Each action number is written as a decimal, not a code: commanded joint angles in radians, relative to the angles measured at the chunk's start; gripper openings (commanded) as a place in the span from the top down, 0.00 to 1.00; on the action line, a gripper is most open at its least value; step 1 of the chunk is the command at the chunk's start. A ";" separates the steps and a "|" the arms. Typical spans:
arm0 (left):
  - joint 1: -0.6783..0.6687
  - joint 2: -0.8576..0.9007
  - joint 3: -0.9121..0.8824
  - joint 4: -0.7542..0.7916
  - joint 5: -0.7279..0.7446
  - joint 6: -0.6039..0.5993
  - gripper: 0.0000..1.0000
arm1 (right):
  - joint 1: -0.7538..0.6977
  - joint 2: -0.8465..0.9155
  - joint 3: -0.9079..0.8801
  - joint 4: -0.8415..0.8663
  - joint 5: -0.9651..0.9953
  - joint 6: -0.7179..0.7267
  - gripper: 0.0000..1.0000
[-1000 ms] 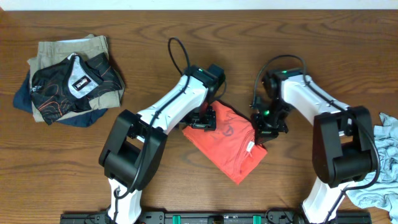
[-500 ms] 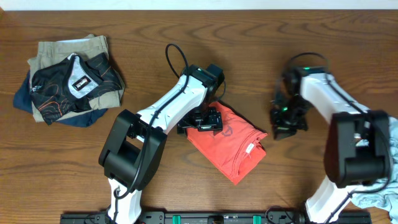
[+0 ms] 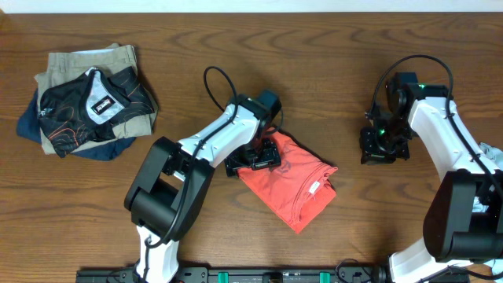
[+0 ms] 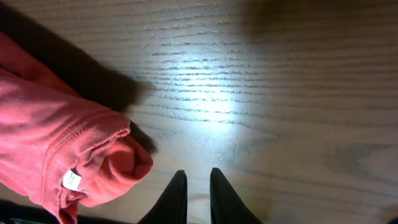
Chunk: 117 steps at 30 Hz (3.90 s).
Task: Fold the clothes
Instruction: 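Drag the folded red shirt leftward toward the clothes stack with the left gripper, then lift the red shirt with the left gripper onto the clothes stack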
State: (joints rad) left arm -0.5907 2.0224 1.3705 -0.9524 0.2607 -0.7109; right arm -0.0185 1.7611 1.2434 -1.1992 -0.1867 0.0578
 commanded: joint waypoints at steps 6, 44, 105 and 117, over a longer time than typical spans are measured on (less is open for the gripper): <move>0.003 -0.010 -0.073 0.101 -0.147 -0.023 0.12 | -0.008 -0.007 0.004 0.001 0.004 -0.019 0.87; 0.338 -0.303 -0.030 -0.030 0.028 0.123 0.02 | -0.008 -0.007 0.004 -0.021 0.003 -0.010 0.86; 0.592 -0.383 -0.088 0.476 -0.079 0.415 0.94 | -0.008 -0.007 0.004 -0.039 0.004 -0.007 0.85; 0.640 -0.383 0.090 0.476 -0.079 0.482 0.94 | -0.008 -0.007 0.004 -0.039 0.004 -0.007 0.85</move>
State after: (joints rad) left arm 0.0395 1.6680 1.3930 -0.4904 0.1989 -0.2859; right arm -0.0185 1.7607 1.2430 -1.2373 -0.1856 0.0555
